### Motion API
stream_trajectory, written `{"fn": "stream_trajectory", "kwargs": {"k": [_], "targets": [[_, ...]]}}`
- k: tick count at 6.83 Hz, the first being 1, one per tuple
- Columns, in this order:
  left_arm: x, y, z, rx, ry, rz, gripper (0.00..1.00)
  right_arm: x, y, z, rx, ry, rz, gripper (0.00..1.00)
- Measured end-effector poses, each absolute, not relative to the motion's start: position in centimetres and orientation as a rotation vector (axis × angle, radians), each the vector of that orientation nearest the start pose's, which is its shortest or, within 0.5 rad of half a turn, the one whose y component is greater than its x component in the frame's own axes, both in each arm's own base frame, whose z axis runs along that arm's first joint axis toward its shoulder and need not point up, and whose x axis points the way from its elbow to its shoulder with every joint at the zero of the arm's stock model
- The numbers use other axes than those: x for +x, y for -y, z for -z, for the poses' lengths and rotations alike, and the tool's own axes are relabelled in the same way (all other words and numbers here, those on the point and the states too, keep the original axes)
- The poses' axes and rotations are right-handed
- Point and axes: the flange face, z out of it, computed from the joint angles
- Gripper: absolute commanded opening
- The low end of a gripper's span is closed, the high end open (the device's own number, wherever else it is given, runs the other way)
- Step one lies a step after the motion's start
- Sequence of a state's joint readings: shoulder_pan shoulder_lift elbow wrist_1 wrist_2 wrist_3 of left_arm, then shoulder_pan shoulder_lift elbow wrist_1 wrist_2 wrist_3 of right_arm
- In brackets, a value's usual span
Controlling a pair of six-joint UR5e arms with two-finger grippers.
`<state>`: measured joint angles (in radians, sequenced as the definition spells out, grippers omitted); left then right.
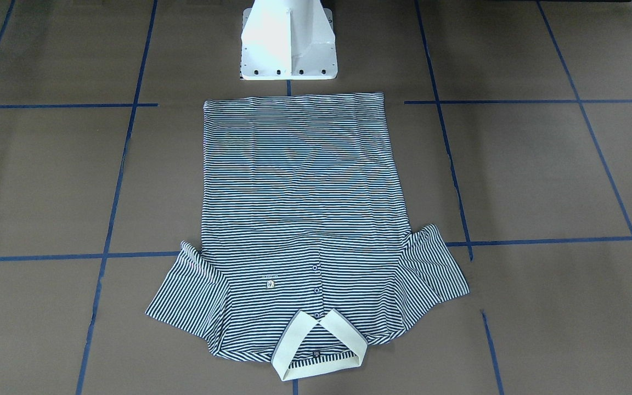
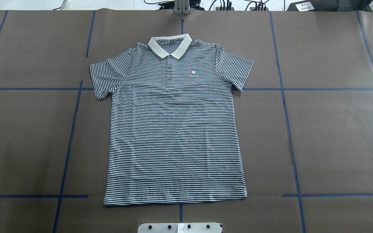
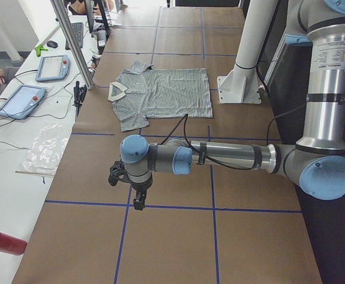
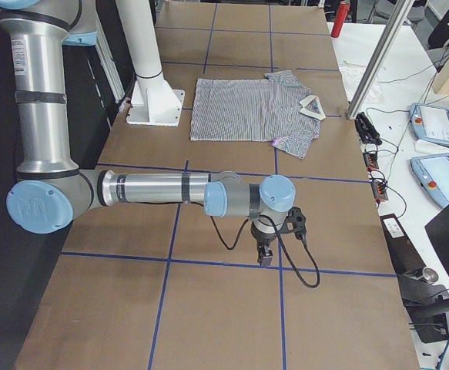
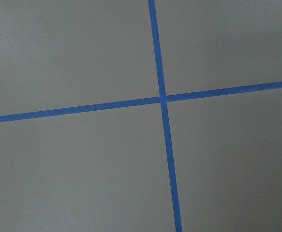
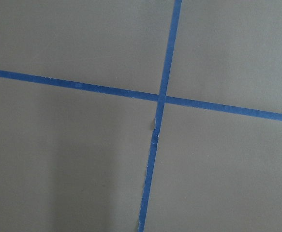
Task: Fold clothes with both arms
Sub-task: 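Move the right gripper toward the shirt sleeve nearest it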
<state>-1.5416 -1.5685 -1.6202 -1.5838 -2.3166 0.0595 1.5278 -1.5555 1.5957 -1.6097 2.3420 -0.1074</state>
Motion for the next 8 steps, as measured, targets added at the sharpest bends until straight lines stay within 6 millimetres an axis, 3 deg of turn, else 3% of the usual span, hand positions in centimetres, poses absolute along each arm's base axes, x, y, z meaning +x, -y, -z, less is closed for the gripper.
{"fn": "stream_trajectory", "kwargs": {"k": [3,5,6,8], "targets": [[-5.1,49.8,-63.2,0.079,-0.744,-0.112,1.0,3.9,50.9,-63.4,0.038,0.77,0.147,1.0],[-4.8,53.4,-59.1,0.154,-0.744,-0.14,1.0,1.7,54.3,-59.4,0.114,0.768,0.2,1.0],[-4.5,55.0,-57.3,0.207,-0.744,-0.165,1.0,-0.6,56.5,-56.9,0.16,0.773,0.238,1.0],[-3.6,56.4,-56.6,0.325,-0.774,-0.226,1.0,-8.4,60.6,-53.1,0.225,0.807,0.308,1.0]]}}
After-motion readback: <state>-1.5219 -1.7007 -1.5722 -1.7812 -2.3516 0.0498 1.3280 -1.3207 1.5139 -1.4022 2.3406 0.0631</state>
